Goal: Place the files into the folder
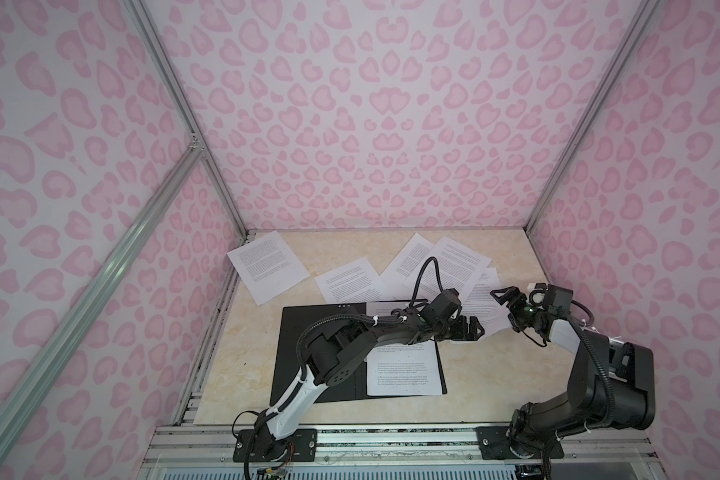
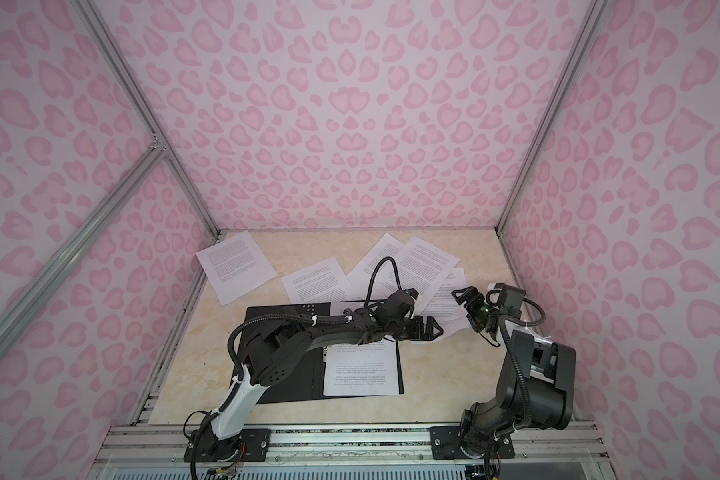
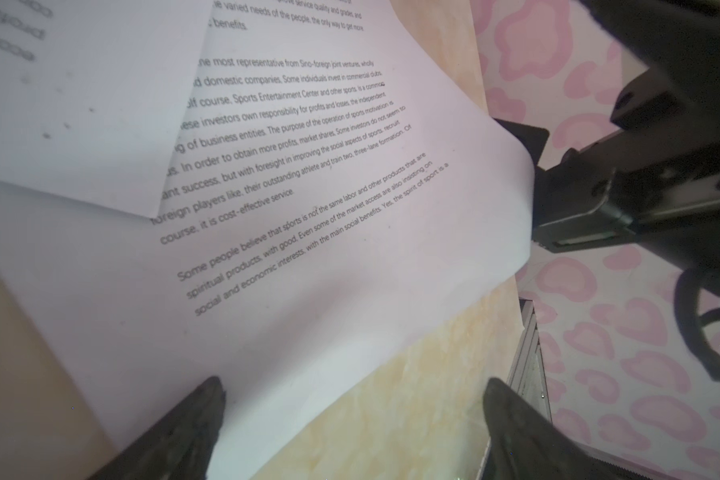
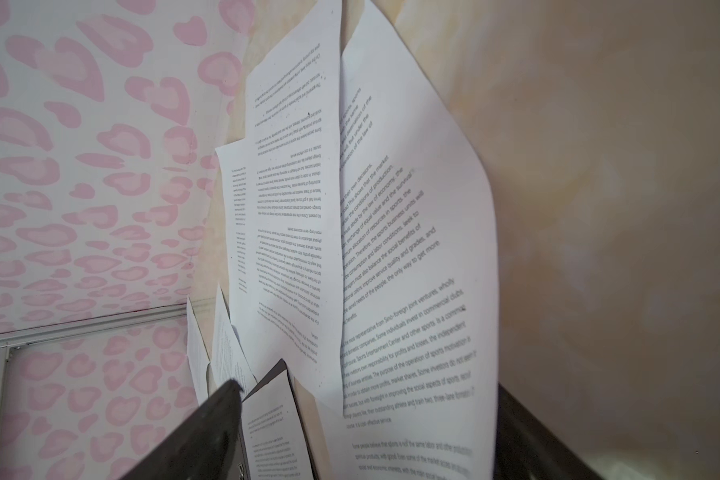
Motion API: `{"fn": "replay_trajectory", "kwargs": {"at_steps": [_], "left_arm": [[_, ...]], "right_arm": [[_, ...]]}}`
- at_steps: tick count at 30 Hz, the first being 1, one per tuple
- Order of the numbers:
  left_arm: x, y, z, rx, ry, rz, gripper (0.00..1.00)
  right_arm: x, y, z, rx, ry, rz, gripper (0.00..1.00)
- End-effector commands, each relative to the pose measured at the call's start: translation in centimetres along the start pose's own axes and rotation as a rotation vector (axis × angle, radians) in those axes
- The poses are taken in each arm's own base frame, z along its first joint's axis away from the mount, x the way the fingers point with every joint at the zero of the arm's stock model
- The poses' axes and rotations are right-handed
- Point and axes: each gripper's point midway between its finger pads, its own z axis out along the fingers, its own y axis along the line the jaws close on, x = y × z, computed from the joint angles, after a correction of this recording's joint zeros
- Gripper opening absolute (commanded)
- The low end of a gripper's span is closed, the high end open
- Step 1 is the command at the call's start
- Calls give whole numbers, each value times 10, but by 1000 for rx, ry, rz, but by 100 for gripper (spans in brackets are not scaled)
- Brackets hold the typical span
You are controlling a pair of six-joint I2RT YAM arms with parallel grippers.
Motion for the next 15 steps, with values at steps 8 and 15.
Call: {"fn": "replay_trajectory", "kwargs": {"at_steps": [8,15], "left_arm": [[55,66,-1,-229,175,-91,99],[56,73,-6,-252,175,-86,99]], "right_arm": [[9,-34,7,71,58,52,86],[9,-42,12,90,74,58,74]]}}
